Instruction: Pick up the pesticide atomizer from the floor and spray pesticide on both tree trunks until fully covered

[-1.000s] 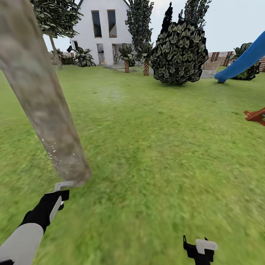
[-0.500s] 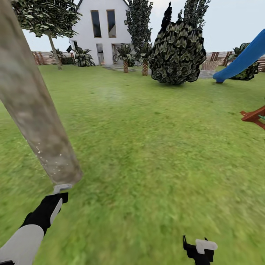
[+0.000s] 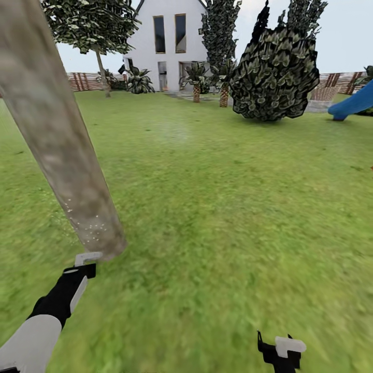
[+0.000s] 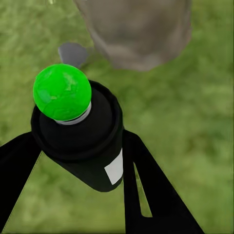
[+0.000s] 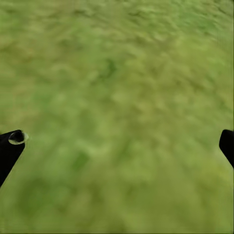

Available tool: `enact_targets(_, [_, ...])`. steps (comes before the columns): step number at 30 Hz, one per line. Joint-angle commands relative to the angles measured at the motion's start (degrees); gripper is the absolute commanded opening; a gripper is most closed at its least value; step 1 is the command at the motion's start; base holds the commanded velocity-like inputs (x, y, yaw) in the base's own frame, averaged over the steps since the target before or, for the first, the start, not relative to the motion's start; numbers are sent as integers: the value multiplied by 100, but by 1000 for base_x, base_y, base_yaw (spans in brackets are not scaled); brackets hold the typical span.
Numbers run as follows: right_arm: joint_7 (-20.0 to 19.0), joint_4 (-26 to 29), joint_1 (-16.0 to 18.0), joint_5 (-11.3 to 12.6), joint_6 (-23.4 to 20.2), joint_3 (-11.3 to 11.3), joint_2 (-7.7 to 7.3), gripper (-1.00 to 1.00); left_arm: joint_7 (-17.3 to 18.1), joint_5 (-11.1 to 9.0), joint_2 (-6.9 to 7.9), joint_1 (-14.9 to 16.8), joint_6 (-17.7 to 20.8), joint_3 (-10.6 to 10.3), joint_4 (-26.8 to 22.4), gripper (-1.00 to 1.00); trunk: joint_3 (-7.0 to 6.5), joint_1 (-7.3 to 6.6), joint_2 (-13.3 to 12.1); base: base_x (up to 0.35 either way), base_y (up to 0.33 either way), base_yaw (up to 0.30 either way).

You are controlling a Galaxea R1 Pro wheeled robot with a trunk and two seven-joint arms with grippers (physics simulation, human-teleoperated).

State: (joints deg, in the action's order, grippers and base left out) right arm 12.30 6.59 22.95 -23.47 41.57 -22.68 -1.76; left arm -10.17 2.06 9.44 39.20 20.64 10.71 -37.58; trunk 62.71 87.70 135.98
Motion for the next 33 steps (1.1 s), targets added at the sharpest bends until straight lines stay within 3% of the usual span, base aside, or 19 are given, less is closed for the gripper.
enact_targets(1, [0, 0, -1, -1, 0, 1, 0, 100, 4, 3, -2, 0, 0, 1, -2, -100, 0, 0, 0, 0, 0, 277])
enact_targets(9, [0, 0, -1, -9, 0, 1, 0, 100, 15, -100, -4, 0, -129, 2, -12, -100, 0, 0, 0, 0, -29, 277])
enact_targets(16, [0, 0, -1, -9, 0, 1, 0, 100, -3, -92, -142, 0, -156, 1, -12, -100, 0, 0, 0, 0, -263, 277])
enact_targets(25, [0, 0, 0, -8, 0, 1, 0, 100, -28, -92, -153, 0, -152, 2, -12, -100, -22, 0, 0, 0, -270, 270])
enact_targets(33, [0, 0, -1, -7, 0, 1, 0, 100, -29, -92, -153, 0, -148, 2, -12, -100, -22, 0, 0, 0, -271, 7])
